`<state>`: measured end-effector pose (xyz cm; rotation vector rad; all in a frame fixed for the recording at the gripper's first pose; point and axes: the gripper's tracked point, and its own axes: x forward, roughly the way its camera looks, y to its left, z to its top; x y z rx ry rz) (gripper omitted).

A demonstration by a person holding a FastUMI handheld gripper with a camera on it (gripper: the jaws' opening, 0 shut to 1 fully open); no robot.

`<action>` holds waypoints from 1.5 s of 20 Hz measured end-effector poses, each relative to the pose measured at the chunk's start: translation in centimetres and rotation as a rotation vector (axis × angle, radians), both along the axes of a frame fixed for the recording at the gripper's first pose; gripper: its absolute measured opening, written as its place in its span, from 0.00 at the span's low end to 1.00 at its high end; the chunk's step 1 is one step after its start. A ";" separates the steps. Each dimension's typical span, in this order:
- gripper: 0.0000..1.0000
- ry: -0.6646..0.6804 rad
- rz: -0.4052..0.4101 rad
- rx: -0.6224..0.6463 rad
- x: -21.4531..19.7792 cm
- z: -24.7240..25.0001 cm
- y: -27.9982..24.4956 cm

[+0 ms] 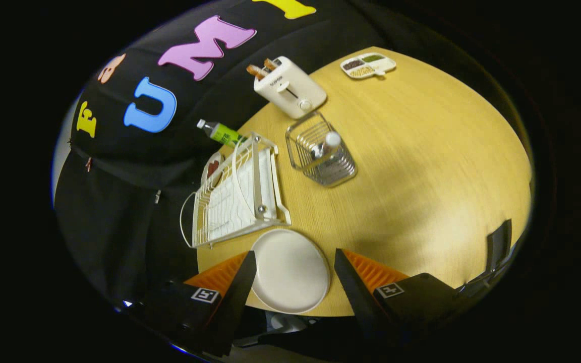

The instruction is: Take the plate from the dish rack, then take the spoon from the basket and place it into the plate.

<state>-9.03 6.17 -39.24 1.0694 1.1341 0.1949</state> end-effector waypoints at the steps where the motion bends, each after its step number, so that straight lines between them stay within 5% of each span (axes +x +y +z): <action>1: 0.96 -0.022 -0.017 -0.037 1.3 0.1 -1.4; 9: 0.86 0.003 -0.042 -0.183 7.5 -4.3 -5.3; 13: 0.70 0.021 -0.042 -0.163 8.8 -5.2 -4.7; 18: 0.18 0.046 -0.039 -0.131 9.1 -5.9 -4.4; 30: 0.14 -0.041 -0.129 -0.141 8.2 -1.6 -8.2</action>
